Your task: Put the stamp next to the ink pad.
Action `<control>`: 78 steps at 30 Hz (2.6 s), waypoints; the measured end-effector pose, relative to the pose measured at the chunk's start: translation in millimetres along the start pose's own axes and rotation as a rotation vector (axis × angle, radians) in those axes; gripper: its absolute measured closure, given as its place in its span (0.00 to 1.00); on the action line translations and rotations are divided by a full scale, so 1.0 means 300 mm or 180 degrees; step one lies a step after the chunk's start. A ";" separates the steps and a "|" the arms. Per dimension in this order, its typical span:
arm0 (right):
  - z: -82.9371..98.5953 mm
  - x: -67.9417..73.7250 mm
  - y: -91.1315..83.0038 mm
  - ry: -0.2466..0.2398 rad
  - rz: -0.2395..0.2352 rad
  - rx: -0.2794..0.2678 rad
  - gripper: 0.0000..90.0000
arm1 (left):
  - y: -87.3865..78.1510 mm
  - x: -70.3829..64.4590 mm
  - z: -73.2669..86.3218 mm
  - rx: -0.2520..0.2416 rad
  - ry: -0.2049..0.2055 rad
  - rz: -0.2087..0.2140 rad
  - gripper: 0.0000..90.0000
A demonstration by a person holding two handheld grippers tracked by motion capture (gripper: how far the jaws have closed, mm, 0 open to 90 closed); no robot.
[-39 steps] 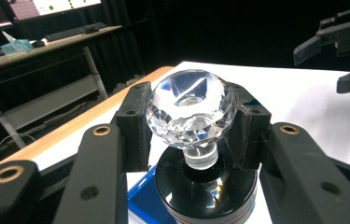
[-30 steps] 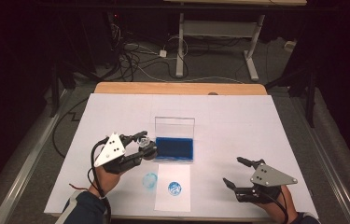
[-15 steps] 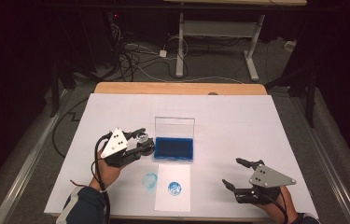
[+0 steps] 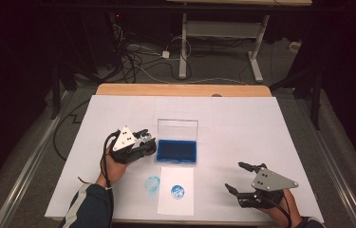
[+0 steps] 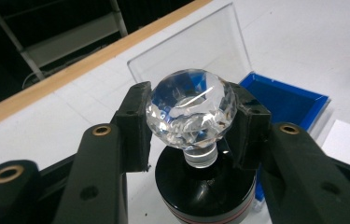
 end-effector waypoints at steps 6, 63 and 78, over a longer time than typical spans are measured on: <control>0.003 -0.002 0.003 0.0010 0.0014 0.0010 0.24 | 0.034 0.020 0.022 0.0110 -0.0066 -0.0020 0.60; 0.004 0.019 0.015 -0.0089 -0.0107 0.0144 0.25 | 0.061 -0.002 0.025 0.0250 0.0156 -0.0379 0.48; 0.003 0.022 0.017 -0.0102 -0.0111 0.0144 0.25 | 0.037 -0.017 0.005 0.0164 0.0212 -0.0532 0.32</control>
Point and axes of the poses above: each handheld gripper's, and its own axes: y roughly forward along the jaws, z roughly out of its underside, x roughly to its left, the point moved 1 cm from there along y, roughly forward along the jaws, and after that the axes turned 1 degree about -y, right-handed, at the moved point
